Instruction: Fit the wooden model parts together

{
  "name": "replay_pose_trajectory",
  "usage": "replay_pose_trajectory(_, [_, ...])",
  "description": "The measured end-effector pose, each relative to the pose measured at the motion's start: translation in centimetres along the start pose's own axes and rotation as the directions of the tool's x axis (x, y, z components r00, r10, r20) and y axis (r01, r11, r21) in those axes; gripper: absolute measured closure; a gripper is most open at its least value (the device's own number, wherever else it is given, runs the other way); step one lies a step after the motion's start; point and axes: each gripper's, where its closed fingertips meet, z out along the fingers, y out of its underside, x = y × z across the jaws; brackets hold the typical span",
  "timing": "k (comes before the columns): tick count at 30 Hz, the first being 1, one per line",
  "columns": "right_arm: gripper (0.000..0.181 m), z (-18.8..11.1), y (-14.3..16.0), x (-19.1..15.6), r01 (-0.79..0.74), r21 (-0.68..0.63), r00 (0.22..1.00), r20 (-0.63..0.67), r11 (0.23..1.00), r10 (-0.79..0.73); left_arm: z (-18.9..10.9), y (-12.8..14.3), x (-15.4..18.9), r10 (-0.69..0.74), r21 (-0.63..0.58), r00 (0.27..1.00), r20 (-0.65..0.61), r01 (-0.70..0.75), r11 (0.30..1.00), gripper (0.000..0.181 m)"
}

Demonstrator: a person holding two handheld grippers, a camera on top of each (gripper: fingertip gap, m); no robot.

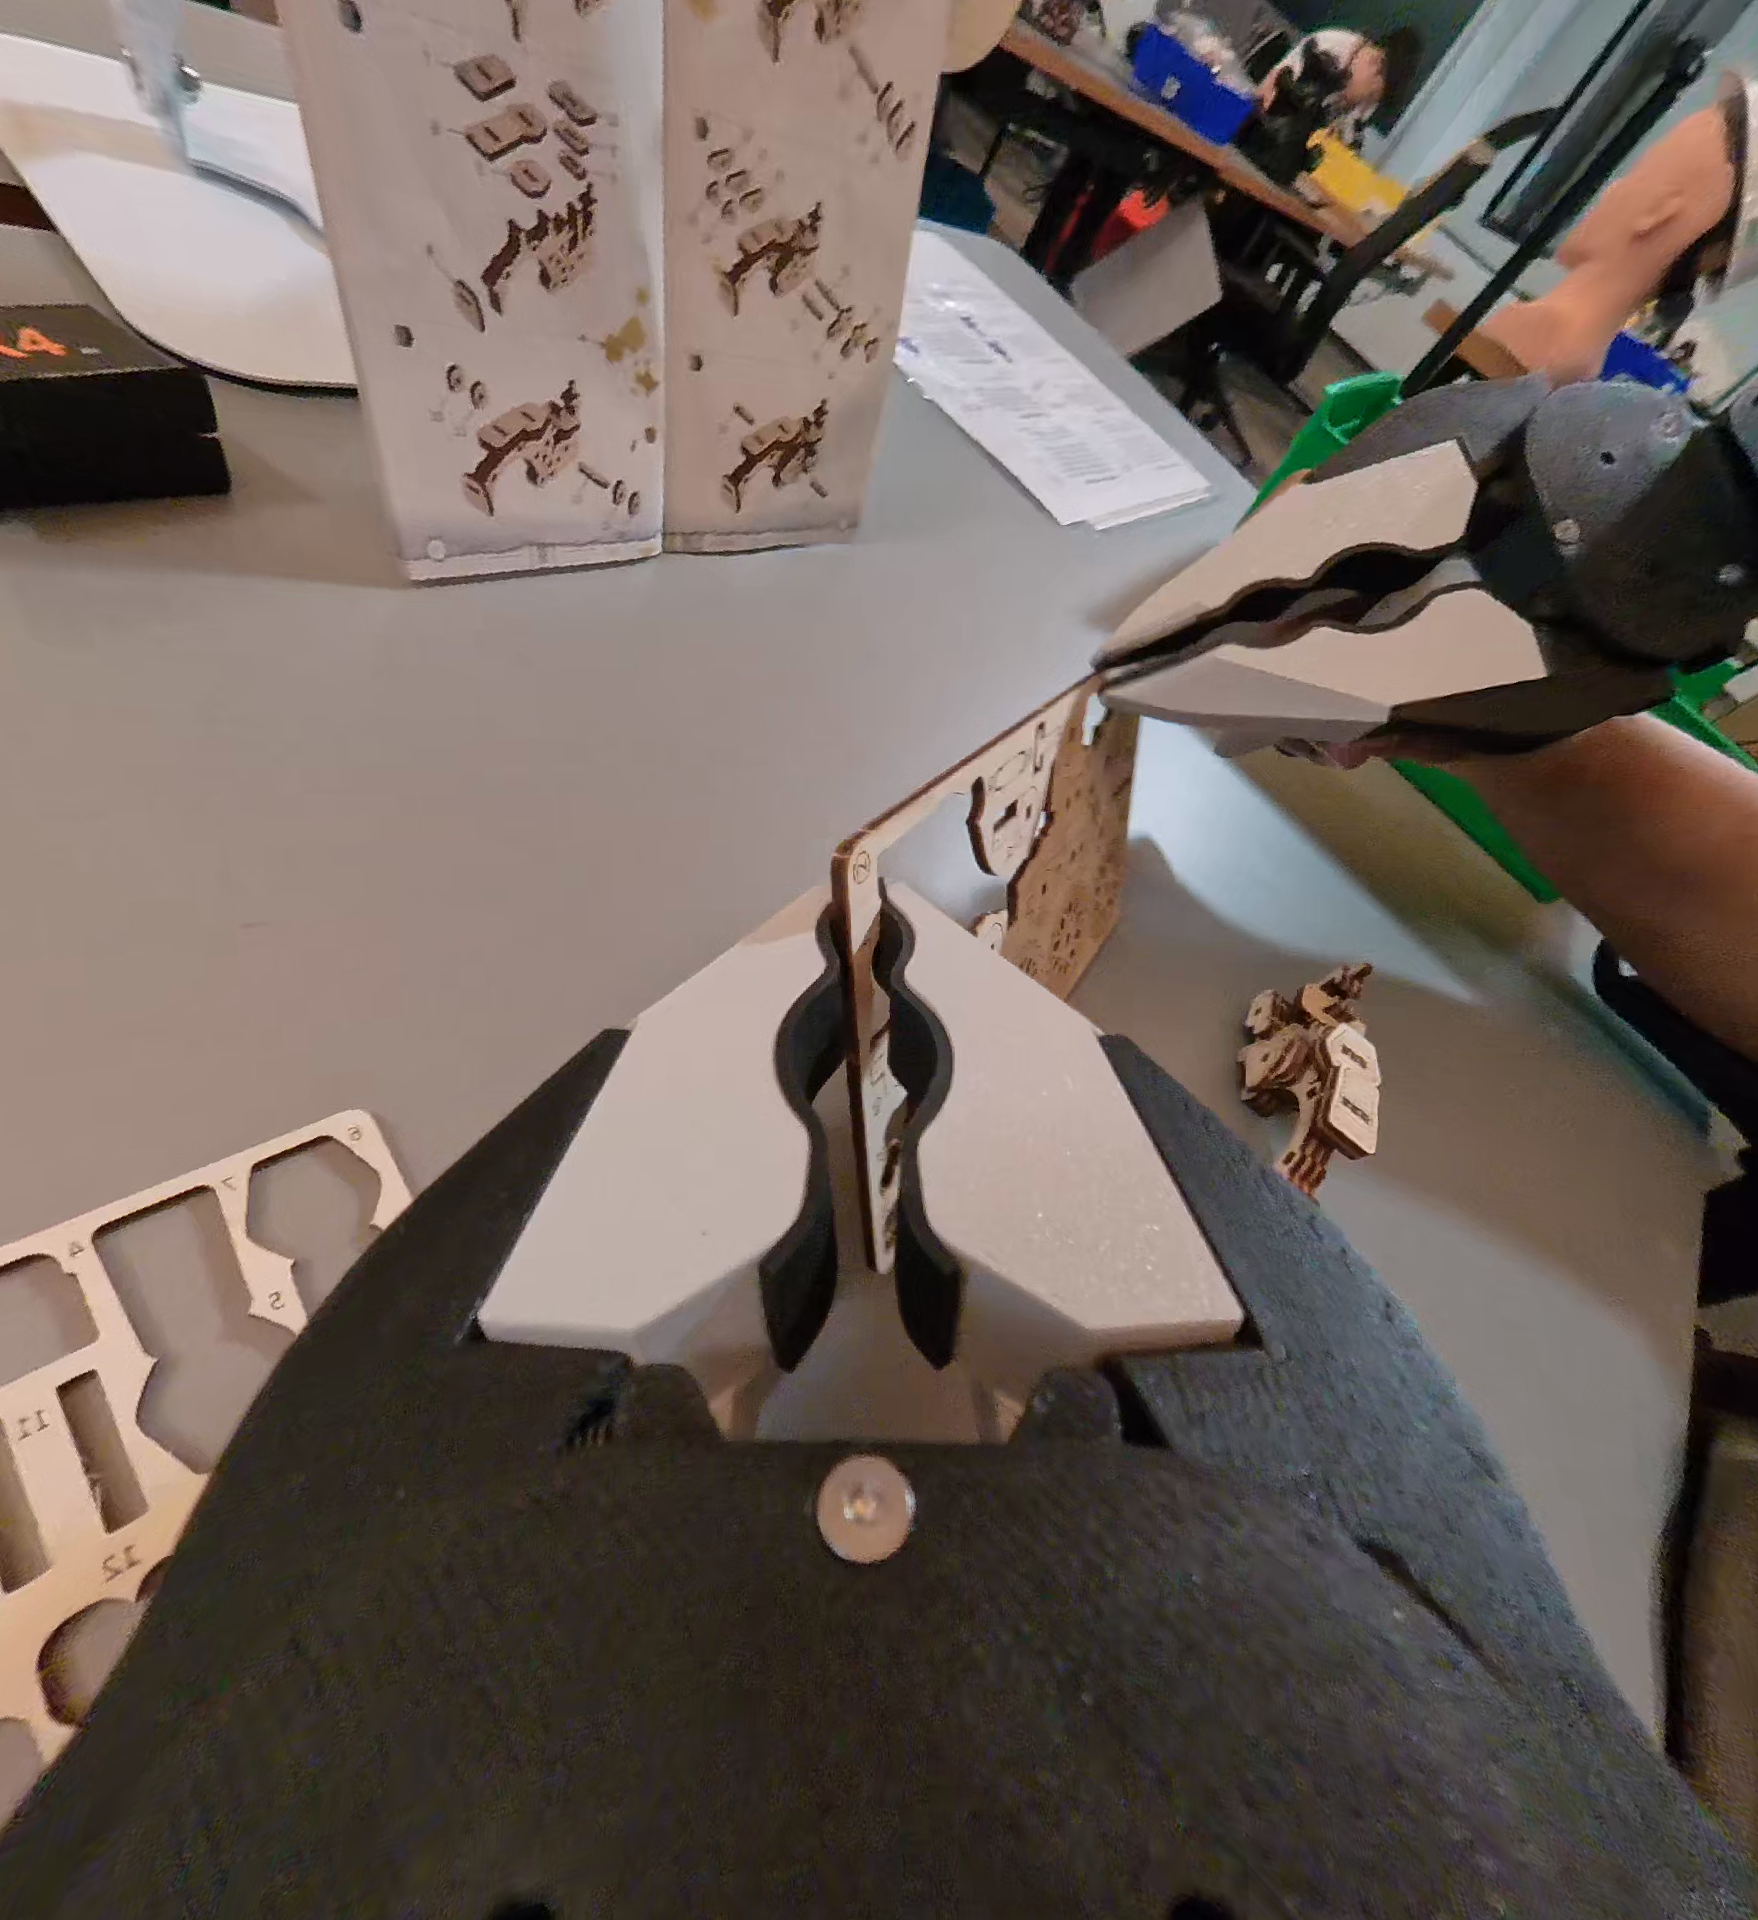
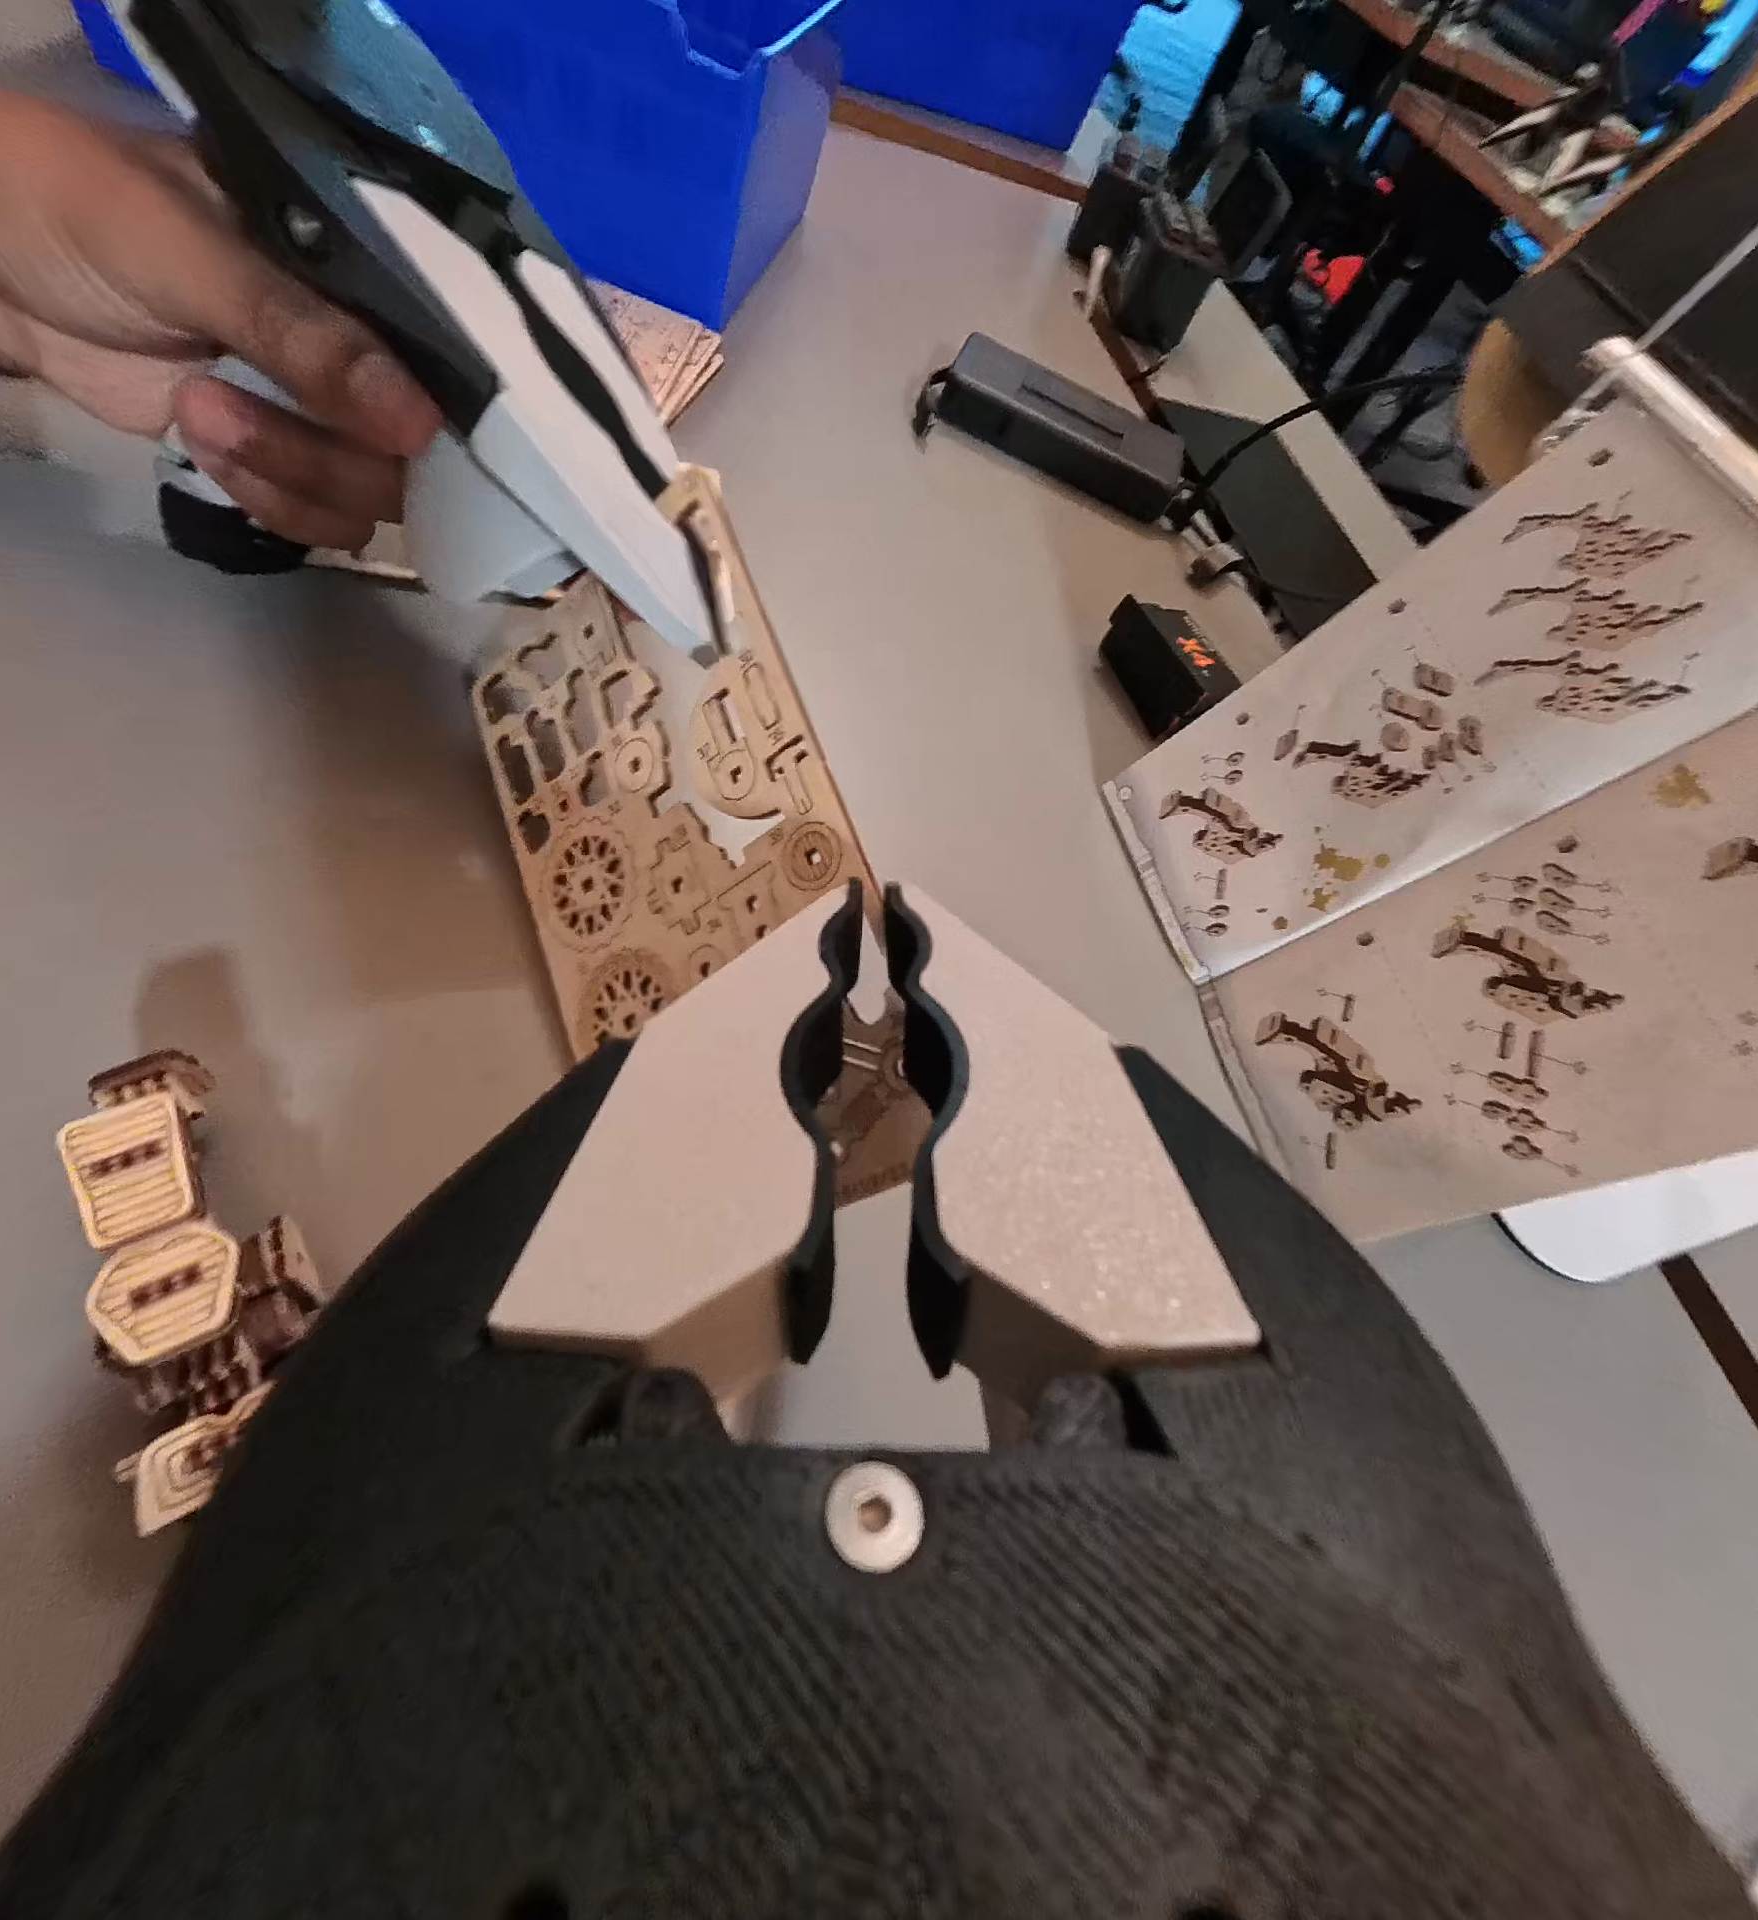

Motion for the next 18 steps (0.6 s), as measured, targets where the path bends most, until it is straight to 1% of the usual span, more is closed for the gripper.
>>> replay_pose_trajectory(1, [0.177, -0.2, -0.3, 0.4, -0.014, 0.021, 1.0, -0.026, 1.0, 0.014, 0.0, -0.1, 0.1, -0.001, 0.004, 1.0, -0.006, 0.001, 1.0, 0.181])
replay_pose_trajectory(3, [0.163, -0.9, -1.2, 1.1, -0.084, 0.095, 0.996, -0.033, 0.992, 0.087, -0.1, -0.1, 0.4, 0.01, 0.007, 1.0, -0.018, -0.009, 1.0, 0.181])
replay_pose_trajectory(5, [0.151, -1.6, -1.5, 1.6, -0.167, 0.113, 0.986, 0.0, 0.98, 0.168, -0.2, -0.2, 0.7, 0.033, 0.008, 0.999, -0.024, -0.032, 0.999, 0.181])
replay_pose_trajectory(7, [0.138, -1.6, -0.9, 1.5, -0.203, 0.054, 0.979, 0.033, 0.978, 0.201, -0.3, -0.3, 1.3, 0.069, 0.008, 0.997, -0.042, -0.069, 0.998, 0.181])
replay_pose_trajectory(9, [0.128, -1.2, 0.6, 0.6, -0.191, -0.062, 0.978, 0.071, 0.98, 0.195, -0.3, -0.4, 1.9, 0.112, 0.01, 0.993, -0.05, -0.111, 0.994, 0.181])
replay_pose_trajectory(11, [0.13, -0.8, 2.2, -0.8, -0.171, -0.184, 0.973, 0.126, 0.968, 0.196, -0.3, -0.6, 2.5, 0.152, 0.015, 0.986, -0.062, -0.151, 0.988, 0.181])
replay_pose_trajectory(13, [0.135, -0.6, 3.4, -1.6, -0.157, -0.26, 0.969, 0.146, 0.953, 0.2, -0.4, -0.6, 2.9, 0.194, 0.022, 0.979, -0.061, -0.193, 0.981, 0.181])
replay_pose_trajectory(14, [0.135, -0.5, 3.4, -1.8, -0.16, -0.265, 0.966, 0.156, 0.951, 0.206, -0.4, -0.7, 2.8, 0.212, 0.023, 0.976, -0.043, -0.211, 0.977, 0.181])
replay_pose_trajectory(16, [0.145, -0.6, 3.0, -2.2, -0.174, -0.247, 0.956, 0.19, 0.953, 0.223, -0.6, -1.0, 2.5, 0.23, 0.04, 0.973, -0.002, -0.23, 0.972, 0.181])
replay_pose_trajectory(17, [0.153, -0.8, 2.6, -2.4, -0.191, -0.234, 0.947, 0.212, 0.953, 0.242, -0.7, -1.2, 2.2, 0.225, 0.051, 0.974, 0.015, -0.225, 0.973, 0.178])
replay_pose_trajectory(18, [0.162, -1.0, 2.2, -2.5, -0.218, -0.216, 0.935, 0.235, 0.952, 0.267, -0.8, -1.3, 2.1, 0.211, 0.059, 0.977, 0.019, -0.212, 0.976, 0.164])
